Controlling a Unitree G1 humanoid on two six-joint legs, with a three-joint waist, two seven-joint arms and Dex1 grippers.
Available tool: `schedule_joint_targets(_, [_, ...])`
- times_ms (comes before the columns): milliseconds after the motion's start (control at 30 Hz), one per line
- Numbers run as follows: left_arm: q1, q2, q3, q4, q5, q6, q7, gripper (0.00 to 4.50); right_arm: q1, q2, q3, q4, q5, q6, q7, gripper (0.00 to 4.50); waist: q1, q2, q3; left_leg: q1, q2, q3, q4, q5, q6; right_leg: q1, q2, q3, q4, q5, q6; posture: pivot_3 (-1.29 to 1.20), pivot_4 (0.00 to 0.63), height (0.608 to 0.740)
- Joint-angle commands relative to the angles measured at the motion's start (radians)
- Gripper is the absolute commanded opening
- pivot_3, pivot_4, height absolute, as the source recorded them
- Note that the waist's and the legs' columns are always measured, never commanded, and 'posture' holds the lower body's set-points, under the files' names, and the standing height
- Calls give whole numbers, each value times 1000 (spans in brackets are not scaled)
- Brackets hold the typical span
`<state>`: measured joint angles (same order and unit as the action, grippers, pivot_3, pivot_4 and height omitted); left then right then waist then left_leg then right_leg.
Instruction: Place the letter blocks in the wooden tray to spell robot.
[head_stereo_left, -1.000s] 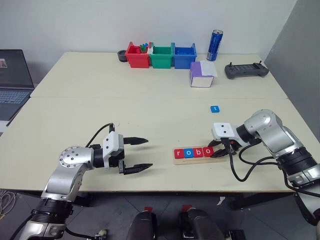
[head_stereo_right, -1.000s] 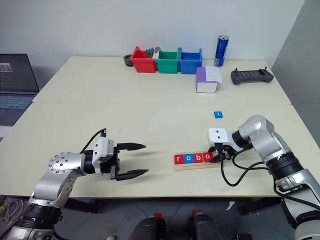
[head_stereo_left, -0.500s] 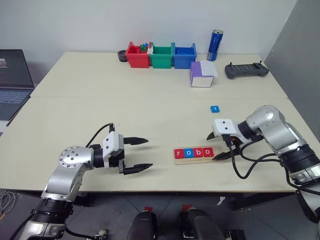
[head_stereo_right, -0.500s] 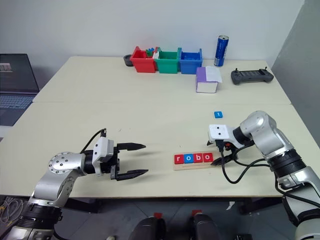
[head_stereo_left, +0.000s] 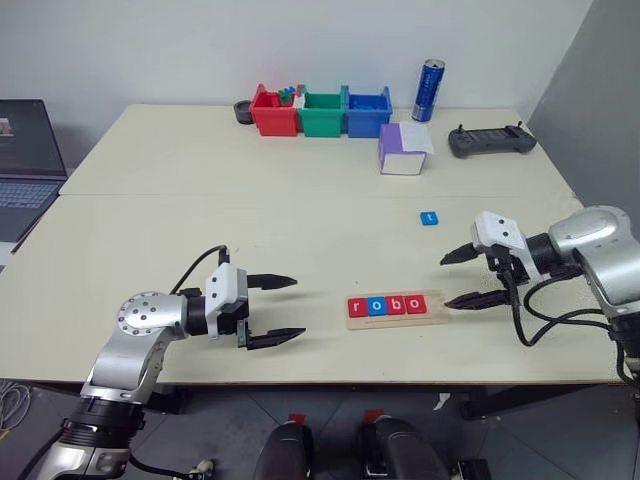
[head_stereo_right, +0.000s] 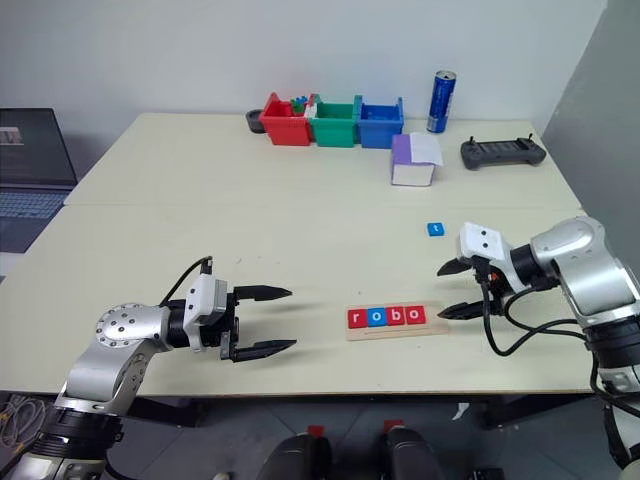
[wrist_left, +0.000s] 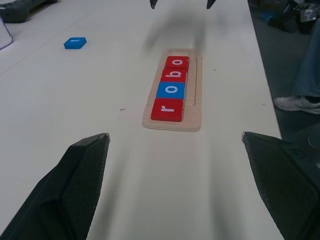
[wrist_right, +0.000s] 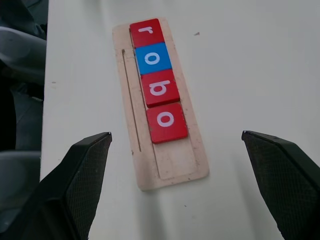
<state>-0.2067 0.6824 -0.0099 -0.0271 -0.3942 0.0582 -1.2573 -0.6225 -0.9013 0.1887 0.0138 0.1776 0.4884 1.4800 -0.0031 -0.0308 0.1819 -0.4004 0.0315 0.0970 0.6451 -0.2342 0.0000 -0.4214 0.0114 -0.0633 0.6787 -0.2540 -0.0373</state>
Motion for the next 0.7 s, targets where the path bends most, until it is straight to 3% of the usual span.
schedule_joint_targets(33, [-27,5,7,-7,-13,-6,-12,4500,9,4,6,-22,-17,-11,-44,4438,0,0,0,0,0,0,0,0,0,0,0,0,0,0,0,0,150,740])
schedule_joint_targets(367, [-26,11,15,-9,-12,-6,-21,4500,-87,105,-43,123,-22,-4,-218,4438,-2,0,0,0,0,0,0,0,0,0,0,0,0,0,0,0,150,740])
schedule_joint_targets(633, [6,7,23,-40,-16,0,4,4500,-256,395,-268,344,-87,243,-895,4438,-4,0,0,0,0,0,0,1,-2,0,0,0,1,0,0,0,150,740])
schedule_joint_targets(700, [6,8,24,-38,-17,0,5,4500,-269,425,-285,373,-93,275,-977,4438,1,0,0,-1,-1,0,0,1,-2,-1,-1,0,1,0,0,0,150,740])
